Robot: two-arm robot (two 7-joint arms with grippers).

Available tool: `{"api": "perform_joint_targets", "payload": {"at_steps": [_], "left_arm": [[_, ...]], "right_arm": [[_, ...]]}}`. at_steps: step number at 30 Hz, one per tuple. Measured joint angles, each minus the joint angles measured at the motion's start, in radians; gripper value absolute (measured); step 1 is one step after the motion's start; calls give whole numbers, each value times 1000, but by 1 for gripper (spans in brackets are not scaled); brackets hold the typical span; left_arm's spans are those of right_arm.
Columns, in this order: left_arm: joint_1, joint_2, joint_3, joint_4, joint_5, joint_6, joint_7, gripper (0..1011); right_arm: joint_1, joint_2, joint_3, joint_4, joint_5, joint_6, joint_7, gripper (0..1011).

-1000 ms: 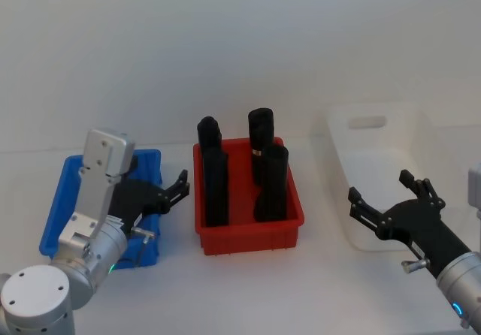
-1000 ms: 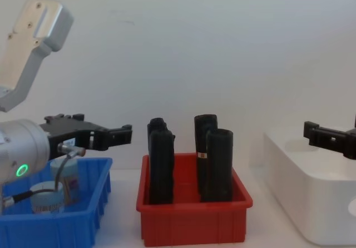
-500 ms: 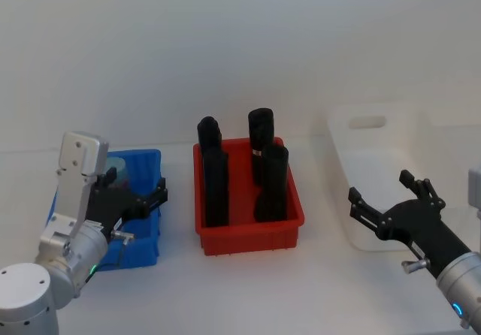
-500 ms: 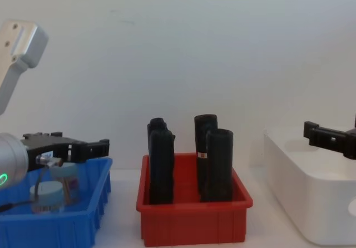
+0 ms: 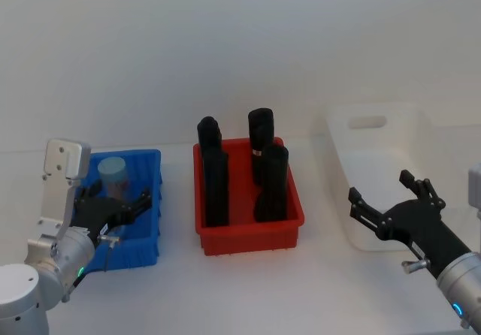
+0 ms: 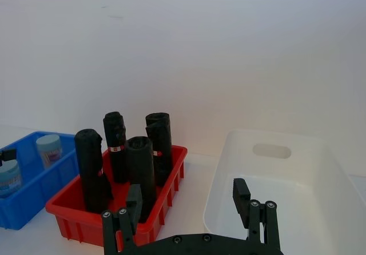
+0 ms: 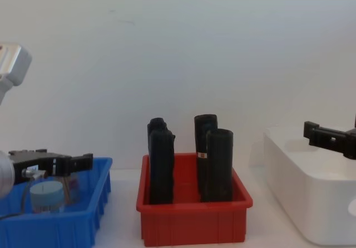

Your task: Pick the cotton swabs from the blue box and place them into the white box.

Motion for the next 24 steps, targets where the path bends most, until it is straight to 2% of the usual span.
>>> {"api": "perform_joint_targets", "payload": {"at_steps": [24], "left_arm": [[-57,-20,-23,165,-6,-4,-27,1004]], "right_arm": [[0,0,0,0,0,0,0,1001]]}}
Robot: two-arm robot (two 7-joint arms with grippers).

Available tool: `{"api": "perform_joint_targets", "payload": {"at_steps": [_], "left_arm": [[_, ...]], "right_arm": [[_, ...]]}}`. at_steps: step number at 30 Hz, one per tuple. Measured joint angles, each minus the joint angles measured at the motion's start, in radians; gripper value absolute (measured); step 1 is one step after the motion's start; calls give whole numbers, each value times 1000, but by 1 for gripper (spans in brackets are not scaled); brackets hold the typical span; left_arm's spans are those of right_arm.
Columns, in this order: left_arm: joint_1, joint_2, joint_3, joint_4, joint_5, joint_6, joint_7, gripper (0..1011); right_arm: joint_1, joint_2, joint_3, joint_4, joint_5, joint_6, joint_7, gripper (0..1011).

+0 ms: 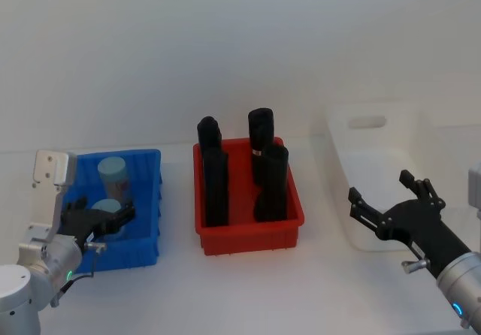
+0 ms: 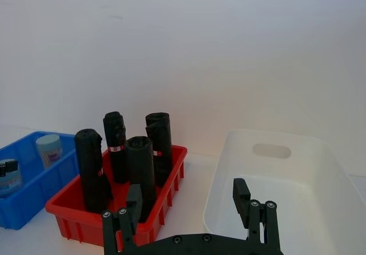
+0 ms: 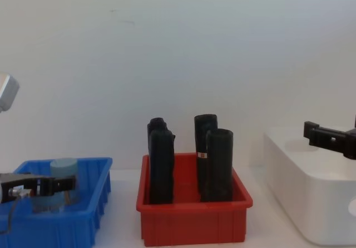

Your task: Pick the cotton swabs from the blue box and place them into the white box.

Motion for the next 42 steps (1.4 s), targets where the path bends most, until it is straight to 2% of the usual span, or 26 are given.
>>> {"api": "perform_joint_targets", "payload": {"at_steps": [10,14,16,17,19,23,27,35,42], "left_arm": [[-14,-7,-8,45,-13,-5,-6,1004],[-17,-9,-10,56,-21,-7,-10,957],[-19,-10,-12,63,-27,-10,-13,927],[-21,-11,-13,68,-33,-11,-16,849],[-22,-12,-14,72,-37,-13,-19,815],[-25,-14,-17,81,-47,-19,-28,684],[-25,-15,-19,81,-51,-23,-35,659],[-18,-11,-23,35,-48,-30,-49,659],[-12,2,-28,-58,-19,-14,-69,659]], "right_arm": [[0,0,0,0,0,0,0,1001],[0,0,0,0,0,0,0,1001],[0,0,0,0,0,0,0,1001],[0,0,0,0,0,0,0,1001],[0,0,0,0,0,0,0,1001],[0,0,0,0,0,0,0,1001],[0,0,0,0,0,0,0,1002],[0,0,0,0,0,0,0,1001],[0,0,0,0,0,0,0,1001]]}}
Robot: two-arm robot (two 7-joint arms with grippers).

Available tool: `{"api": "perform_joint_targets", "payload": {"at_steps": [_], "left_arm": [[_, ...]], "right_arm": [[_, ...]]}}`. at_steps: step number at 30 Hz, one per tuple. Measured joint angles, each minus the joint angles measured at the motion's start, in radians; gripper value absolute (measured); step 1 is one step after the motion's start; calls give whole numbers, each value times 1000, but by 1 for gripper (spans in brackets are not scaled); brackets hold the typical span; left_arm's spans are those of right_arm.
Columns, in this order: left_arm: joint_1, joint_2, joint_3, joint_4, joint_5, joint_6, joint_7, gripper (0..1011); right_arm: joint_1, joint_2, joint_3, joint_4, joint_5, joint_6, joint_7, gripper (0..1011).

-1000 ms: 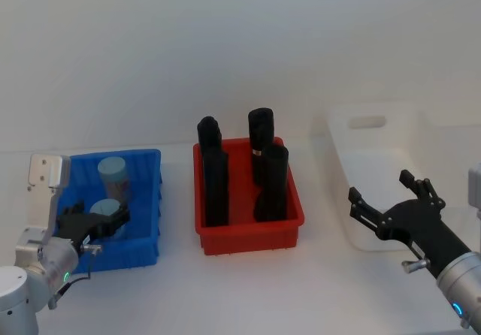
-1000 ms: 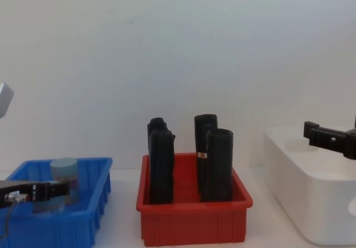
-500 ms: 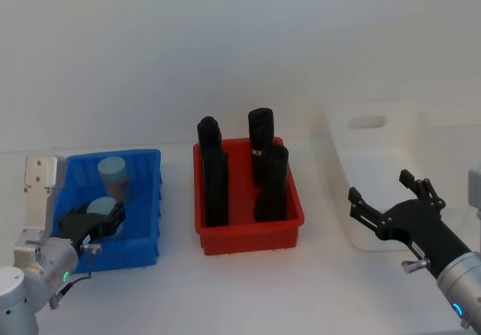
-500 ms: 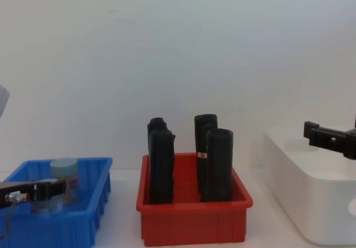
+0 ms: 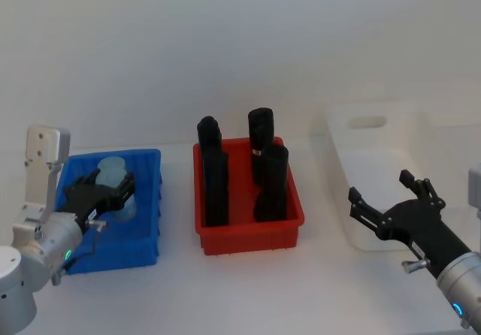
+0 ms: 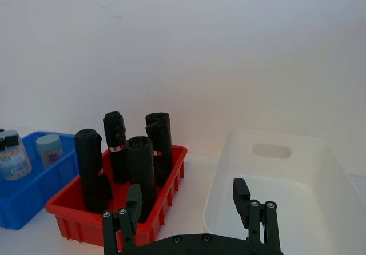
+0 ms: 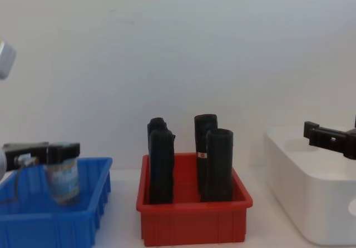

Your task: Pick the cotton swabs from the blue box and place them into the white box.

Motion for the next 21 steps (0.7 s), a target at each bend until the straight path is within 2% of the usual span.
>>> {"api": "perform_joint_targets", "payload": {"at_steps": [7,16,21], "left_arm": [[-1,10,-2,-84,31,46,-33,659],[-20,19,4,-200,80,154,-117,659],[-31,22,9,-241,95,194,-163,659]], "right_arm": [[0,0,0,0,0,0,0,1002],[0,0,0,0,0,0,0,1001],[0,0,0,0,0,0,0,1001]]}}
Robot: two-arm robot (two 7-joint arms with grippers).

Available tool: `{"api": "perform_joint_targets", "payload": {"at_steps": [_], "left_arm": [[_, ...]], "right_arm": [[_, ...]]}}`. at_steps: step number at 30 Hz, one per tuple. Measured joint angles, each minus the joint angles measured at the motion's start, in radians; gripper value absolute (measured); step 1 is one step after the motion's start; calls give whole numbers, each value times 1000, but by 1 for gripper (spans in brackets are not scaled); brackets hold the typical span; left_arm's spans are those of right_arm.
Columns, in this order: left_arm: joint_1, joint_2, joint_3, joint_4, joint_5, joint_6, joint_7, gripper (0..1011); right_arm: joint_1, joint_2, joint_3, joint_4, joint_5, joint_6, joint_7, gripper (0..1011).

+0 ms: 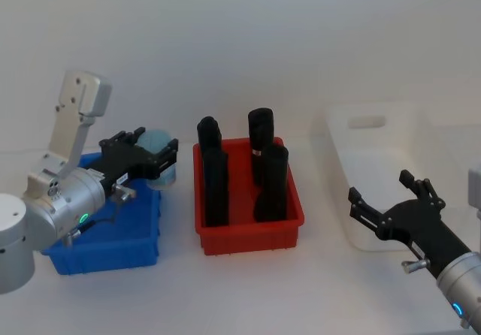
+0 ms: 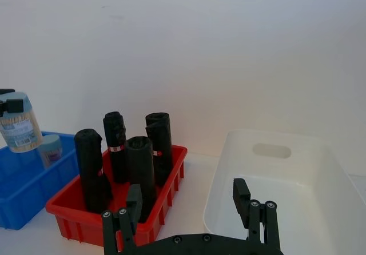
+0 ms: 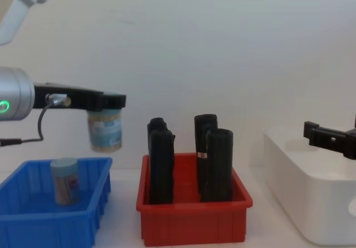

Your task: Pick the cotton swabs from the blue box and place them into the white box.

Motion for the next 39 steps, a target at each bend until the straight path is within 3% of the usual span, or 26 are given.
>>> {"api": "perform_joint_targets", "payload": {"at_steps": [7,20,39], "left_arm": [[-18,4,9,-54,20,51,-97,659],[-44,7,25,-109,28,80,-247,659],[-59,5,37,-137,21,92,-331,659]], "right_arm": [[0,0,0,0,0,0,0,1001],[0,0,0,0,0,0,0,1002],[1,-1,0,0,0,2,3,1002]]}}
